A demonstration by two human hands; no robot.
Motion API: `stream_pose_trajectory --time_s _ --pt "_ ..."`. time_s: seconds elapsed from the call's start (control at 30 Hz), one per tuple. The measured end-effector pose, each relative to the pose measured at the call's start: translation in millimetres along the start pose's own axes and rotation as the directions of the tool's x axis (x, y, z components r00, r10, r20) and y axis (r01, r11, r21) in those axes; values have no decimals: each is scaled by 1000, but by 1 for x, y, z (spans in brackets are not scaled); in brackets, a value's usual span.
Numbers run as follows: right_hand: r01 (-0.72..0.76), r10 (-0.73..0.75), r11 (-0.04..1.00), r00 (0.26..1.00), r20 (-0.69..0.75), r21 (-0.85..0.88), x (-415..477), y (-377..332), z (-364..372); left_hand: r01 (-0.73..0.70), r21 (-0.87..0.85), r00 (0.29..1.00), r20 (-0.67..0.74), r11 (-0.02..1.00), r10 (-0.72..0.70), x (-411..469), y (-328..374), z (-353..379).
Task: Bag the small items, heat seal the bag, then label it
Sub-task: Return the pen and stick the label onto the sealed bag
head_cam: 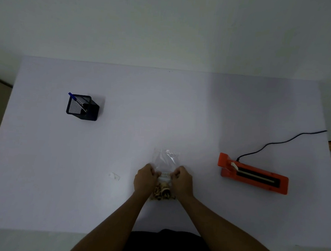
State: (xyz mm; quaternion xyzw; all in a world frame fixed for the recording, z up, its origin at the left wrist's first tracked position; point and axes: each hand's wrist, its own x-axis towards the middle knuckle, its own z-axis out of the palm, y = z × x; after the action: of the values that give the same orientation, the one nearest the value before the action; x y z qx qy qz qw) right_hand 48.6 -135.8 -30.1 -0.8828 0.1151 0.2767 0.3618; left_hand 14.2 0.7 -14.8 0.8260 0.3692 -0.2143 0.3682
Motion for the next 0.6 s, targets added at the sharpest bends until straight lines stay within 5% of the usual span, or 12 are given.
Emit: stream_pose_trajectory --time_s 0.6 --pt "42 -40 999 997 69 -33 -2 0 0 -71 76 997 47 995 68 0 -2 -1"
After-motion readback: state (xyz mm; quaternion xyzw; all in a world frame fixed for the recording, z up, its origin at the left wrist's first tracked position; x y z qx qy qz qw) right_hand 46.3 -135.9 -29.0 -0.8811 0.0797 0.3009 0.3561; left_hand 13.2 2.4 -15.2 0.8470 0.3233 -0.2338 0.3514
